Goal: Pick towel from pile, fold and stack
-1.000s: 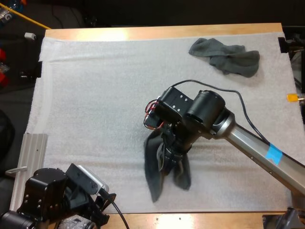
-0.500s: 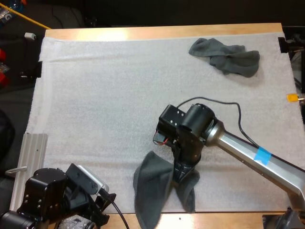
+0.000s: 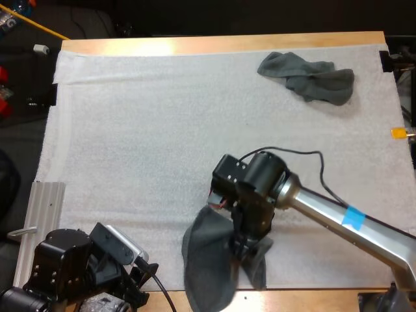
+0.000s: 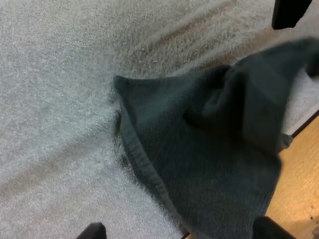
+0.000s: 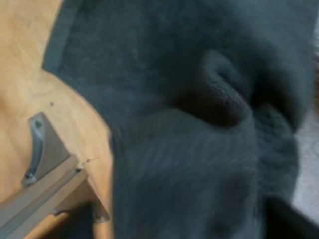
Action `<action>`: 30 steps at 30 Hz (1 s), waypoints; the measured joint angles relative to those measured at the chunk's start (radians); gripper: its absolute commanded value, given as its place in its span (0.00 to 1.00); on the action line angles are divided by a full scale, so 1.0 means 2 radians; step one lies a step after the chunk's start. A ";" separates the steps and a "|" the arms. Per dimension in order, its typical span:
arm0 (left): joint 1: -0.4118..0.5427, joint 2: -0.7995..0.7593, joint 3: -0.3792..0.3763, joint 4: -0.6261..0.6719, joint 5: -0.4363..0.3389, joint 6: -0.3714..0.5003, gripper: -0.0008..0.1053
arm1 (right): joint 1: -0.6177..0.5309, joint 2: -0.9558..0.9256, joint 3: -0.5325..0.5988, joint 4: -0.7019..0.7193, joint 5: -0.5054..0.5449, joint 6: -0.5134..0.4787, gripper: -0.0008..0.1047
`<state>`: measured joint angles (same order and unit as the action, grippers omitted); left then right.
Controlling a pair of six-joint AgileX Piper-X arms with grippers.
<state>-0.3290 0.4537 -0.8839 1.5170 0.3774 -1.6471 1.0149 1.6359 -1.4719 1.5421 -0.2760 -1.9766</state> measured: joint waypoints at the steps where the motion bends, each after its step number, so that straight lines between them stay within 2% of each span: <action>1: 0.000 0.000 0.000 0.000 0.000 0.000 0.55 | 0.005 0.000 0.000 0.000 0.000 -0.002 0.72; 5: 0.000 0.000 0.000 0.000 0.000 0.000 0.55 | 0.009 0.000 0.000 -0.013 0.033 -0.002 0.67; 8: 0.000 0.000 0.000 0.000 0.000 0.000 0.55 | -0.002 0.000 0.000 -0.065 0.079 0.021 0.67; 13: 0.000 0.000 0.000 0.002 0.000 -0.003 0.55 | -0.028 0.014 0.000 -0.169 0.093 0.054 0.67; 20: 0.000 0.000 0.000 0.008 0.002 -0.032 0.55 | -0.043 0.079 0.000 -0.220 0.090 0.069 0.67; 26: 0.000 0.000 0.000 0.009 0.030 -0.034 0.55 | -0.043 0.138 0.000 -0.238 0.063 0.078 0.67; 28: 0.000 0.000 0.000 0.009 0.030 -0.034 0.55 | -0.043 0.152 0.000 -0.250 0.052 0.085 0.64; 30: 0.000 0.000 0.000 0.010 0.030 -0.034 0.55 | -0.043 0.162 0.000 -0.260 0.038 0.096 0.56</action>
<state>-0.3290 0.4537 -0.8839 1.5379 0.4381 -1.7160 0.9295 1.9596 -1.4719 1.0213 -0.1996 -1.7845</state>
